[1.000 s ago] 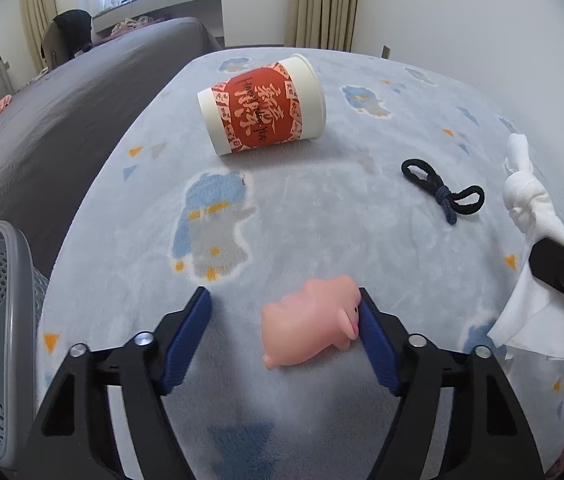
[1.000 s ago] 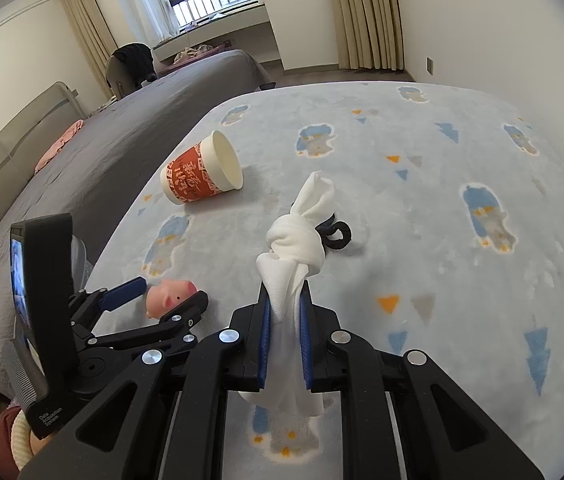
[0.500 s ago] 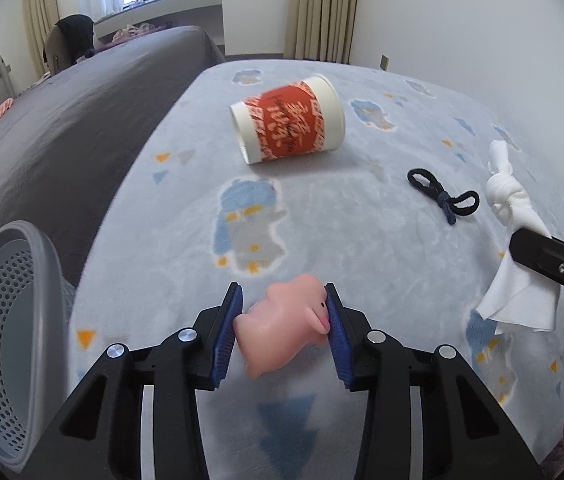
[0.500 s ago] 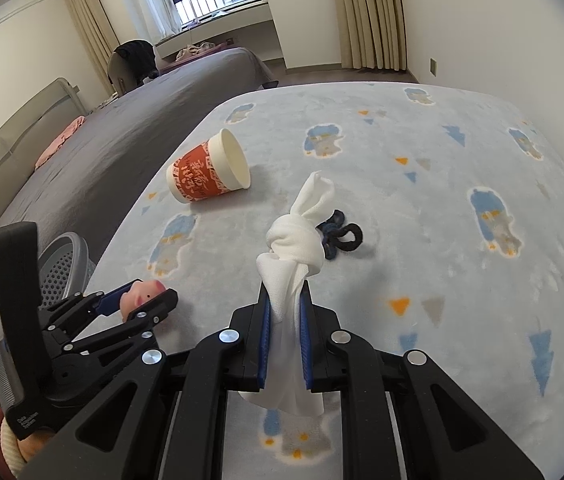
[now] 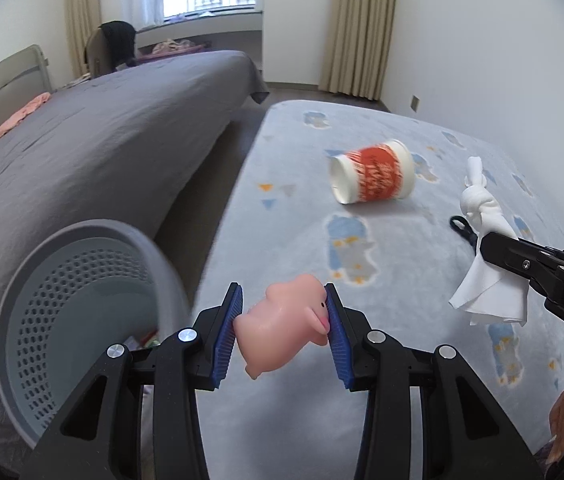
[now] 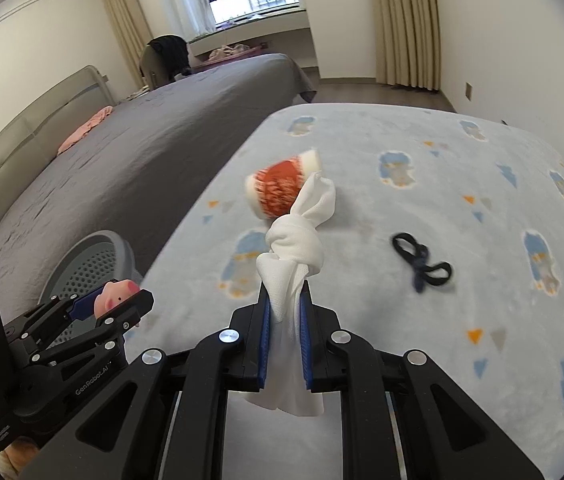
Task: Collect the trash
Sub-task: 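Close the left tool on the pink pig toy and lift it, then carry the pig and tissue over the basket and open both tools, then move both open tools from the basket back to the bedspread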
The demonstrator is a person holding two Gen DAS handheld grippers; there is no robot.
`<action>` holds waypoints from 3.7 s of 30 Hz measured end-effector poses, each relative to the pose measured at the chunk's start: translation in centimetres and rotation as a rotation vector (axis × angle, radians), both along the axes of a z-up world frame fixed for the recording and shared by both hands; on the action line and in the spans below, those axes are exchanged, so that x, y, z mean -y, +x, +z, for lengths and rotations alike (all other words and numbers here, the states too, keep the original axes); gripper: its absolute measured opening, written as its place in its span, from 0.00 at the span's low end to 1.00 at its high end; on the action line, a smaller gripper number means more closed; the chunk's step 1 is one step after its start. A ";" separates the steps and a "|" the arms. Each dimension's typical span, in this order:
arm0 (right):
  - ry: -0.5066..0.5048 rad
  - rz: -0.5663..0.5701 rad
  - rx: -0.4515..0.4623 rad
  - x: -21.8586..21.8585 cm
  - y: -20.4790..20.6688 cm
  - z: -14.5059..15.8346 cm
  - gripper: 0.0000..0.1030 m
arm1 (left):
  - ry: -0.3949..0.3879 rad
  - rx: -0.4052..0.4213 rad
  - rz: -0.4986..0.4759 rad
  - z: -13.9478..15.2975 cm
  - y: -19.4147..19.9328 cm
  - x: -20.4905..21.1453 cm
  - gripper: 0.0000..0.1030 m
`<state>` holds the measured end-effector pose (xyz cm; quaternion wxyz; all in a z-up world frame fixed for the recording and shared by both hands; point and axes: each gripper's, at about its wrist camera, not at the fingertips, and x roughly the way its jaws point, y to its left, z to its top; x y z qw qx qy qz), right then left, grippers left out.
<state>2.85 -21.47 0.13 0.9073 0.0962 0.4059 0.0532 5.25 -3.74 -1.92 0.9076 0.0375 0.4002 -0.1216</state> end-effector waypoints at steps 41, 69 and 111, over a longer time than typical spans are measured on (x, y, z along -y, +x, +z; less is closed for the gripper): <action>0.017 0.441 -0.079 -22.4 4.9 -1.7 0.29 | 0.056 -0.008 0.356 0.2 -0.8 -20.6 0.60; 0.002 0.359 -0.040 -19.8 4.2 -1.0 0.58 | 0.049 0.025 0.384 0.8 -1.3 -20.7 0.85; -0.065 -0.116 -0.071 4.0 1.3 -3.2 0.62 | -0.011 0.021 0.123 0.7 -0.6 -7.1 0.88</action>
